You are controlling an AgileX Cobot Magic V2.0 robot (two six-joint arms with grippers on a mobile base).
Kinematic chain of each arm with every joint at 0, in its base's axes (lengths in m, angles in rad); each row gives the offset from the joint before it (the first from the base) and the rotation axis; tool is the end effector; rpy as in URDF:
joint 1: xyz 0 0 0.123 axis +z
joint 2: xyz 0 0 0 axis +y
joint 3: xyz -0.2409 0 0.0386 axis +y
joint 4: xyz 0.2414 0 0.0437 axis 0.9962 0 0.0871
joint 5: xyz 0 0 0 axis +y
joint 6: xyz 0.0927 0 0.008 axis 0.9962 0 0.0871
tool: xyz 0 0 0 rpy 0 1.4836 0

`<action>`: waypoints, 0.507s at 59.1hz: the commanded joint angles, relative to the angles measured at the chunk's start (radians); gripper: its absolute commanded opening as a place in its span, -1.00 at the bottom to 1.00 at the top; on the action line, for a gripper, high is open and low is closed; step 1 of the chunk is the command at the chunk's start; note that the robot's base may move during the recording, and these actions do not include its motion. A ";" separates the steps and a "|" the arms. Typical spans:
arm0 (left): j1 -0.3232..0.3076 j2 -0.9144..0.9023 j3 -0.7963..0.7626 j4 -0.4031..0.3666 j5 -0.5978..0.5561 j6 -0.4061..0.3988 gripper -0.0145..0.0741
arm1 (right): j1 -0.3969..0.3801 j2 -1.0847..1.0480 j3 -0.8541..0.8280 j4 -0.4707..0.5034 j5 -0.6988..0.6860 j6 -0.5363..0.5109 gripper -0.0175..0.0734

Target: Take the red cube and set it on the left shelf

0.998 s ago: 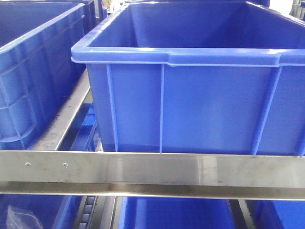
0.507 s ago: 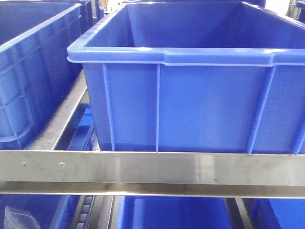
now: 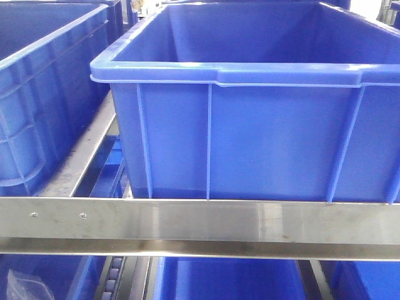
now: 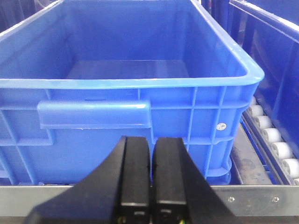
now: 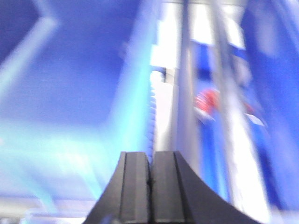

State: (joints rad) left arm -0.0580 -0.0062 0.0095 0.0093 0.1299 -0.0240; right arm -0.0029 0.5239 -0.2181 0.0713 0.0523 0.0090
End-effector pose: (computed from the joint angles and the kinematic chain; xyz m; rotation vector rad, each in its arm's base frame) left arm 0.0932 -0.0053 0.1986 0.0340 1.6167 -0.0552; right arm 0.1437 -0.0001 0.2209 0.0739 1.8405 0.0575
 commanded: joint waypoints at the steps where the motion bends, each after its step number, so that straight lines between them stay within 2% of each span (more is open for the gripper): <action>1: -0.006 -0.016 0.023 -0.003 -0.088 -0.001 -0.44 | -0.040 -0.106 0.059 0.018 -0.095 -0.004 -0.51; 16: -0.006 -0.016 0.023 -0.003 -0.088 -0.001 -0.44 | -0.102 -0.373 0.198 0.028 -0.094 -0.004 -0.51; 30: -0.006 -0.016 0.023 -0.003 -0.088 -0.001 -0.44 | -0.112 -0.484 0.231 0.028 -0.052 -0.009 -0.51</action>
State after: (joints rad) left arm -0.0580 -0.0062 0.0095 0.0093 0.1299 -0.0240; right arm -0.1059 0.0539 0.0276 0.0979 0.0567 0.0090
